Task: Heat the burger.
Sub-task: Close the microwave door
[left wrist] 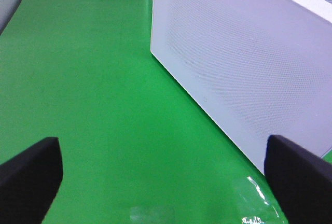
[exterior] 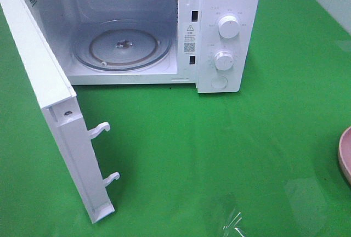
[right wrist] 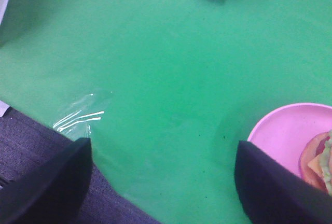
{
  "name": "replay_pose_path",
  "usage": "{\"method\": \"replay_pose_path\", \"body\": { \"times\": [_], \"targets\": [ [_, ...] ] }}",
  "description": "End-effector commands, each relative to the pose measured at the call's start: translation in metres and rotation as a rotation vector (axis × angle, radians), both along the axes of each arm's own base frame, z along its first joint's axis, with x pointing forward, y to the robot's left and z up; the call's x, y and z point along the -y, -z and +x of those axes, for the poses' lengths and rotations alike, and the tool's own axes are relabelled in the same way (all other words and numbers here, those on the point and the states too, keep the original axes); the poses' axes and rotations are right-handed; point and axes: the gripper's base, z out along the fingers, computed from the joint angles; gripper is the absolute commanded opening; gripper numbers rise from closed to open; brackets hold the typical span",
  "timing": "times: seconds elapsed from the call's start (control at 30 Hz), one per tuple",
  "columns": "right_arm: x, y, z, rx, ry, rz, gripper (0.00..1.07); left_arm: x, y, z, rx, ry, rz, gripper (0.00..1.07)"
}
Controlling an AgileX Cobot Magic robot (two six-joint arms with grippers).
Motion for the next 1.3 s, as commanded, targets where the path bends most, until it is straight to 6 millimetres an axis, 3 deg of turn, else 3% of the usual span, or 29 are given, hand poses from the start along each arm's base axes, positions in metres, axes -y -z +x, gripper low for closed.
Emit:
{"method": "replay_pose_path", "body": {
  "times": [0.03,0.3,0.67,1.3],
  "targets": [
    [0.006,0.001,-0.006,0.039,0.024,0.022,0.76,0.0,0.0,0.0,0.013,-0.003,0.001,0.98],
    [0.023,-0.007,-0.029,0.2,0.164,0.096,0.76,0.0,0.0,0.0,0.013,-0.003,0.001,0.98],
    [0.029,0.002,-0.066,0.327,0.322,0.175,0.76,0.0,0.0,0.0,0.013,-0.003,0.001,0.98],
    [0.028,0.002,-0.066,0.33,0.371,0.167,0.76,0.0,0.0,0.0,0.013,-0.002,-0.001,0.98]
  ]
}}
